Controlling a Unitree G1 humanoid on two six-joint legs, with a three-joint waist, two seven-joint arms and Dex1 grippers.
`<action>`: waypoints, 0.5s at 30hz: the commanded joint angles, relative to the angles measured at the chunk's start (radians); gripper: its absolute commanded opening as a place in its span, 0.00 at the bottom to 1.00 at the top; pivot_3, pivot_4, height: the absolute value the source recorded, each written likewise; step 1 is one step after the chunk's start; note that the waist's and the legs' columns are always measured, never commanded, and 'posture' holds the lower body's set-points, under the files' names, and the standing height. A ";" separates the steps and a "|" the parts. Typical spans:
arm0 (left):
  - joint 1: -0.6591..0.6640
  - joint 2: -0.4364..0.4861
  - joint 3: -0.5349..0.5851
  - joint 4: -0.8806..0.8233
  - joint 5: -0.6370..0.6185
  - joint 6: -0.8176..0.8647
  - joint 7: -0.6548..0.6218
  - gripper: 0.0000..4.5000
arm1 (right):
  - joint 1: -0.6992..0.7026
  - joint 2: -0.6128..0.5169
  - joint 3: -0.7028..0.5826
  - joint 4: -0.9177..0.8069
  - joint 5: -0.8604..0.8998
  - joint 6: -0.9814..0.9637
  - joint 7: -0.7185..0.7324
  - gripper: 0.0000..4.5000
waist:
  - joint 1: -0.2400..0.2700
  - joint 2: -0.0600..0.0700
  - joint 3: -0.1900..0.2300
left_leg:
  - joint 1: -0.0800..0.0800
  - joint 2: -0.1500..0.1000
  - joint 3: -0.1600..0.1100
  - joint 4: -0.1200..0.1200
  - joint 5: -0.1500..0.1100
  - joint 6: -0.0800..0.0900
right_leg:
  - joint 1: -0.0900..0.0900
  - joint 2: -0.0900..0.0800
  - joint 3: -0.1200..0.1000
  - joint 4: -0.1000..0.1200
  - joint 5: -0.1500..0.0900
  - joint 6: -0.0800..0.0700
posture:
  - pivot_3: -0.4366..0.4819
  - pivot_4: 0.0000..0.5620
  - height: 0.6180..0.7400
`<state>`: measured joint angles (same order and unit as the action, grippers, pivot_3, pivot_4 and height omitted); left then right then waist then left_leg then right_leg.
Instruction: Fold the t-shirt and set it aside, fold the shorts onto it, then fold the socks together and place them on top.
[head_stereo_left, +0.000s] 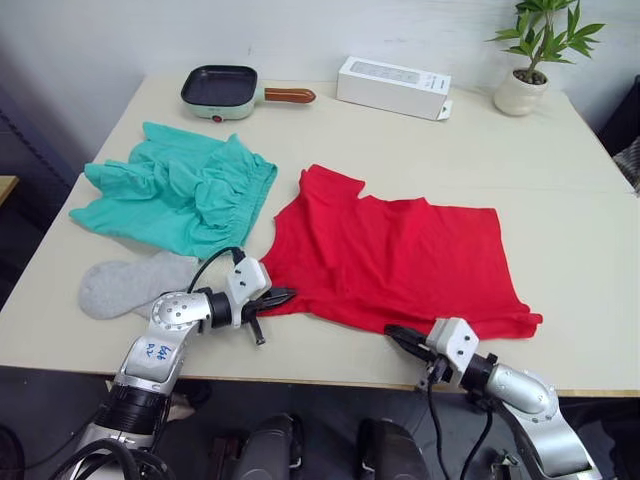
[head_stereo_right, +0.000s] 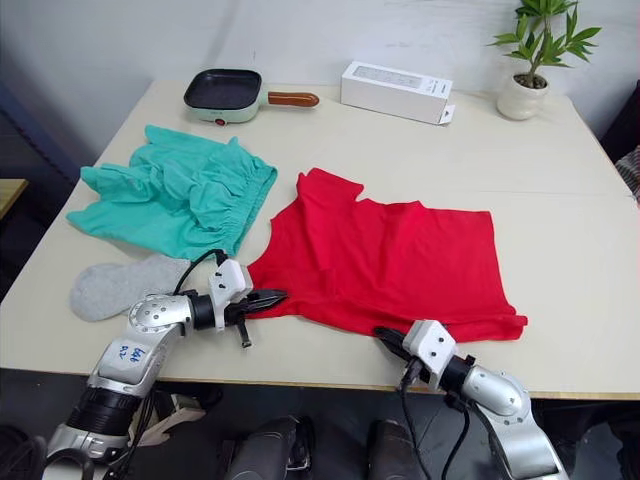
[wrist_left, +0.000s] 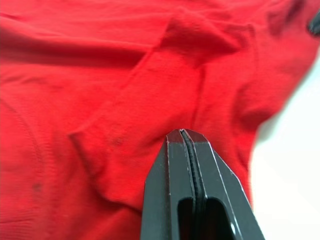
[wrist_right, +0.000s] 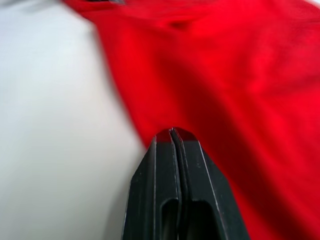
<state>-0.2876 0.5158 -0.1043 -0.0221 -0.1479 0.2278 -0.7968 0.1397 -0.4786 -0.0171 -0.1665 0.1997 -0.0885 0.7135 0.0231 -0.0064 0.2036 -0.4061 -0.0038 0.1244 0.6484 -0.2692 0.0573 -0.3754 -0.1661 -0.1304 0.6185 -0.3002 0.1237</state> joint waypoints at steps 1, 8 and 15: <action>0.016 0.023 0.009 0.041 0.049 0.009 0.045 0.00 | -0.004 -0.017 -0.134 0.062 0.096 0.006 -0.008 0.01 | 0.000 0.000 0.000 | 0.000 0.000 0.000 0.000 0.000 0.000 | 0.000 0.000 0.000 0.000 0.000 0.000 | 0.48 0.27 1.00; 0.027 0.058 0.039 0.067 0.041 -0.003 0.037 0.00 | -0.011 -0.095 -0.249 0.203 0.159 0.069 0.045 0.01 | -0.006 0.003 -0.004 | 0.001 0.001 0.000 -0.001 0.000 0.000 | 0.000 0.000 0.000 0.000 0.000 -0.001 | 0.48 0.27 1.00; -0.002 0.121 0.072 0.146 0.036 -0.069 0.003 0.00 | -0.034 -0.142 -0.415 0.427 0.188 -0.005 0.025 0.01 | -0.008 0.003 -0.008 | 0.002 0.001 0.000 -0.001 0.000 0.000 | 0.001 0.000 0.000 -0.001 0.000 -0.001 | 0.48 0.27 1.00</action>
<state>-0.3010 0.6146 -0.0472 0.0740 -0.1317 0.1627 -0.7864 0.0931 -0.5970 -0.3732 0.2048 0.3776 -0.0880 0.7462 0.0151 -0.0034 0.1953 -0.4045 -0.0028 0.1247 0.6475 -0.2696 0.0578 -0.3747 -0.1665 -0.1302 0.6174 -0.3005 0.1229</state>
